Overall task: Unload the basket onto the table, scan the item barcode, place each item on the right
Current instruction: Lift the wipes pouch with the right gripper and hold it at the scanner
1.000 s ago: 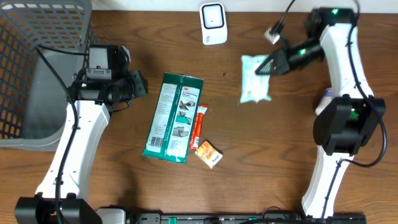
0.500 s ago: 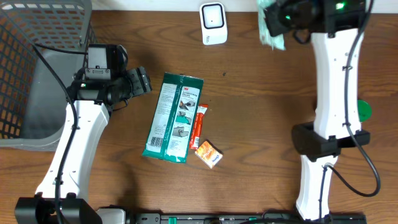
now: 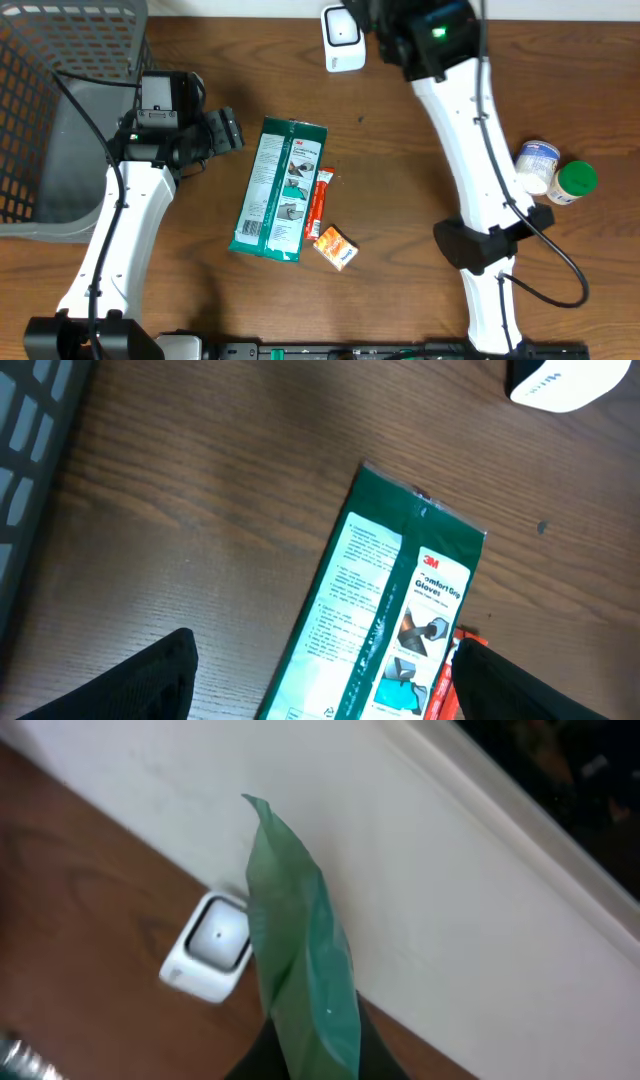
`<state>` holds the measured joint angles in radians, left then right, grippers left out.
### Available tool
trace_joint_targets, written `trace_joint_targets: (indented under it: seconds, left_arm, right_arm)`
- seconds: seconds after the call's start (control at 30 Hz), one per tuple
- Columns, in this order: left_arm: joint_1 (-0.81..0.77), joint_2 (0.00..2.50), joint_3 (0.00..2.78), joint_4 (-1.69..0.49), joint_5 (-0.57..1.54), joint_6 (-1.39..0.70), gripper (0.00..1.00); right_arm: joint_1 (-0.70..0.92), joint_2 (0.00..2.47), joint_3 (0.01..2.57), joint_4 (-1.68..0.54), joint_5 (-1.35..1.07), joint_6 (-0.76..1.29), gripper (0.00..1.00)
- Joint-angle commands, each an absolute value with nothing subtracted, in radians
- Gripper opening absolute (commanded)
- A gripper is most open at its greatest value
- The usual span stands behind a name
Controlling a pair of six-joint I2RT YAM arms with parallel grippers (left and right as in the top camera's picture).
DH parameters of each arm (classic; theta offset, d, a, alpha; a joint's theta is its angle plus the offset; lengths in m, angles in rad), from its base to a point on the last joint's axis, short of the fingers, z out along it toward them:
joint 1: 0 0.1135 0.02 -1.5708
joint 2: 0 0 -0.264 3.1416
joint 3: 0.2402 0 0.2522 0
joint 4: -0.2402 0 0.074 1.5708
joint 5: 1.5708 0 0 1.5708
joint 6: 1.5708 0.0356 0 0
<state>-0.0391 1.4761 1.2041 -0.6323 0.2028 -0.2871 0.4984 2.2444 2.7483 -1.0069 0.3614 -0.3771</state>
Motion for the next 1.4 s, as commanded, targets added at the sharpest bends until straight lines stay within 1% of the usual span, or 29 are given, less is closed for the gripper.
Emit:
trace_joint_targets:
  seconds: [0.0,0.1,0.33,0.43,0.57,0.63,0.8,1.07,1.37]
  left_arm:
    - [-0.034,1.47,1.227,-0.636,0.19,-0.281,0.82]
    - [-0.034,1.47,1.227,-0.636,0.19,-0.281,0.82]
    - [-0.034,1.47,1.227,-0.636,0.19,-0.281,0.82]
    - [-0.034,1.47,1.227,-0.636,0.19,-0.281,0.82]
    - [-0.034,1.47,1.227,-0.636,0.19,-0.281,0.82]
    - [-0.034,1.47,1.227,-0.636,0.19,-0.281,0.82]
    - [-0.034,1.47,1.227,-0.636,0.19,-0.281,0.82]
    - [-0.034,1.47,1.227,-0.636,0.19,-0.281,0.83]
    - [-0.034,1.47,1.227,-0.636,0.19,-0.281,0.83]
  right_arm:
    - [0.498,2.23,2.624,-0.873,0.408,-0.409,0.01]
    - [0.491,2.23,2.494,-0.71,0.407,-0.426,0.01]
    - [0.479,2.23,2.18,-0.314,0.408,-0.554,0.01]
    - [0.467,2.23,2.054,-0.141,0.408,-0.559,0.01]
    - [0.455,2.248,1.944,0.023,0.407,-0.558,0.01]
    - [0.454,2.267,1.922,0.063,0.407,-0.559,0.01]
    - [0.459,2.332,1.921,0.084,0.407,-0.566,0.01]
    - [0.464,2.425,1.921,0.194,0.41,-0.695,0.01]
    - [0.468,2.451,1.921,0.234,0.358,-0.693,0.01]
